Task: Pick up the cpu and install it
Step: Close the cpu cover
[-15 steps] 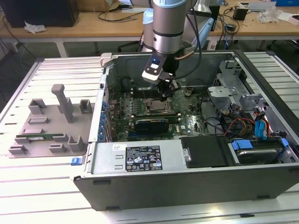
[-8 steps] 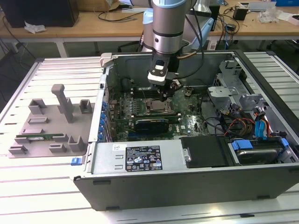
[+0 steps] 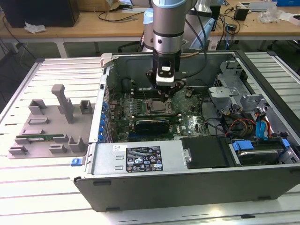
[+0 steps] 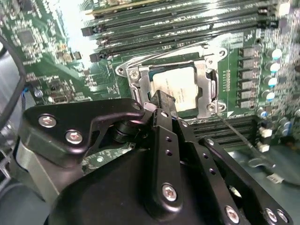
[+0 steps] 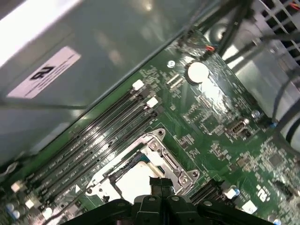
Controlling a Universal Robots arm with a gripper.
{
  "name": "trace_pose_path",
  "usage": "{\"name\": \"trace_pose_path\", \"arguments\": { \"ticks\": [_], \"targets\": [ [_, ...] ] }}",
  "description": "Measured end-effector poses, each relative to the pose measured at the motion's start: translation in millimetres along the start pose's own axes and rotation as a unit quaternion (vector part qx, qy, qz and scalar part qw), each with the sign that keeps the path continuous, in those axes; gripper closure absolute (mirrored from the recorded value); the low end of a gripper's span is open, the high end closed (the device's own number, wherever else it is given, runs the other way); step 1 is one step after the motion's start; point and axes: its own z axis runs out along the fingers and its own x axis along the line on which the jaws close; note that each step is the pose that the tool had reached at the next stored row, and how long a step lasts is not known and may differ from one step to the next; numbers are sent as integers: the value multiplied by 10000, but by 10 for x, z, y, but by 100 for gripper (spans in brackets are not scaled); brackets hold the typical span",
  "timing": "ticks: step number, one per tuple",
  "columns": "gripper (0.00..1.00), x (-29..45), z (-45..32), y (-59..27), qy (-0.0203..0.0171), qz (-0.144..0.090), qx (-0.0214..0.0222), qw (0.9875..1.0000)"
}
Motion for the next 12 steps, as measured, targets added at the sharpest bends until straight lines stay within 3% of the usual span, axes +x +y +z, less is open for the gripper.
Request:
{"name": "trace_pose_path", "arguments": {
  "ticks": [4, 7, 12],
  "targets": [
    [89, 0, 5, 0, -8, -428, -11, 9991],
    [89, 0, 10, 0, -16, -811, -22, 9967],
    [89, 0, 18, 0, -28, -1395, -38, 9902]
  ]
}}
